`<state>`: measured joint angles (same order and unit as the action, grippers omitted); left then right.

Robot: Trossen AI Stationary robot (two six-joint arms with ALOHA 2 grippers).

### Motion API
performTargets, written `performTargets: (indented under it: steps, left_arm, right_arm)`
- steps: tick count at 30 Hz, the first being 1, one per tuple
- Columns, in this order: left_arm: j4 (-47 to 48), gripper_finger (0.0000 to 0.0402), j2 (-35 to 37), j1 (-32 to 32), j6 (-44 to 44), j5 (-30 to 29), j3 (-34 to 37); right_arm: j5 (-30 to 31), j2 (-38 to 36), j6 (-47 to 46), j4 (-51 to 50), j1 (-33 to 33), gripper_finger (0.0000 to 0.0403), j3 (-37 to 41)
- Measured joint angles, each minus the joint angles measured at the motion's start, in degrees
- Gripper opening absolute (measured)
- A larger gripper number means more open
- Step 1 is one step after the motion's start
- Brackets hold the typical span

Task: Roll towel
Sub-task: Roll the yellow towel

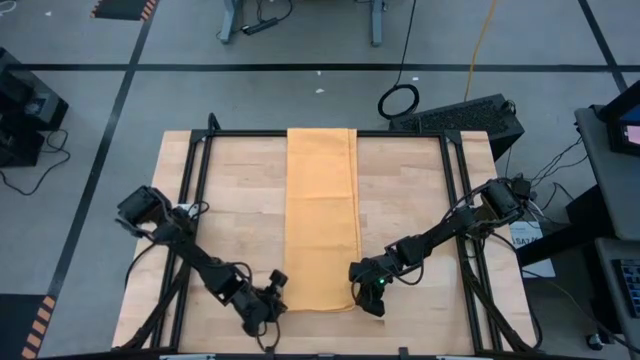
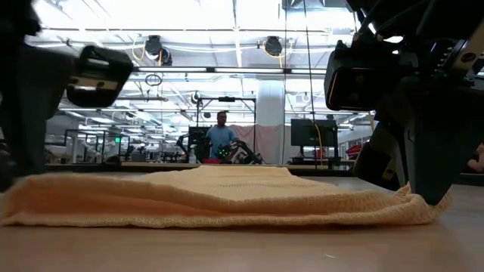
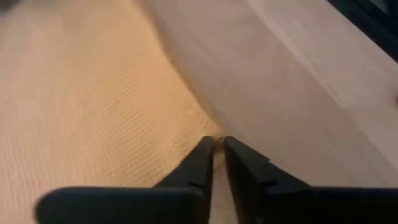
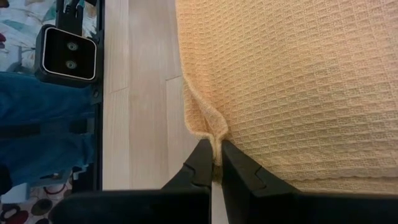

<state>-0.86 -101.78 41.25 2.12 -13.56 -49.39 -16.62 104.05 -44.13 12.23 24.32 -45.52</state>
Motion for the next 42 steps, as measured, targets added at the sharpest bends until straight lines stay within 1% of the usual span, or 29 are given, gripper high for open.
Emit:
performTargets:
  steps: [2,4,9,14,16,19,20,23,25,27,29,31,34,38,42]
  left_arm:
    - [0.1,0.0018,0.0,-0.5,4.2,0.0,0.0]
    - [0.1,0.0006,0.0,-0.9,6.8,-0.1,0.0]
    - [-0.1,0.0012,0.0,-0.9,8.0,0.2,0.0]
    - [-1.1,0.0022,0.8,0.3,7.3,3.7,0.0]
    - [-1.8,0.0038,0.8,1.1,6.3,5.6,0.0]
    - [-2.0,0.0080,0.8,1.7,6.6,5.8,0.0]
    - [-2.0,0.0098,0.8,1.7,6.6,5.3,0.0]
    - [-2.3,0.0154,0.8,1.6,6.2,0.7,0.0]
    - [-2.2,0.0187,0.5,1.6,3.6,-0.6,0.0]
    - [-2.2,0.0208,-0.6,1.6,-0.6,-0.6,0.0]
    - [-2.0,0.0214,-1.9,1.6,-3.3,-0.4,0.0]
    - [-2.5,0.0212,-3.1,1.6,-5.0,0.1,0.0]
    - [-3.2,0.0195,-4.2,1.6,-5.6,-0.1,-0.1]
    - [-5.9,0.0154,-4.6,1.0,-5.1,-0.4,-0.1]
    - [-5.8,0.0108,-4.7,0.3,-0.6,-1.8,0.0]
  right_arm:
    - [0.0,0.0,0.0,0.0,0.0,0.0004,0.0]
    - [0.0,0.0,0.2,0.0,0.0,0.0004,0.0]
    - [0.0,0.0,1.1,0.0,0.0,0.0004,0.0]
    - [0.0,0.0,1.5,0.0,0.0,0.0004,0.0]
    - [0.0,0.0,1.5,0.0,0.0,0.0004,0.0]
    - [0.0,0.0,1.5,0.0,0.0,0.0004,0.0]
    - [0.0,0.0,1.5,0.0,0.0,0.0004,0.0]
    - [0.0,0.0,1.5,0.0,0.0,0.0004,0.0]
    - [0.0,0.0,1.5,0.0,0.0,0.0004,0.0]
    - [0.0,0.0,1.5,0.0,0.0,0.0004,0.0]
    - [0.0,0.0,1.5,0.0,0.0,0.0004,0.0]
    - [0.0,0.0,1.5,0.0,0.0,0.0004,0.0]
    - [0.0,0.0,1.5,0.0,0.0,0.0004,0.0]
    - [0.0,0.0,1.3,0.0,0.0,0.0004,0.0]
    - [0.0,0.0,1.3,0.0,0.1,0.0004,0.0]
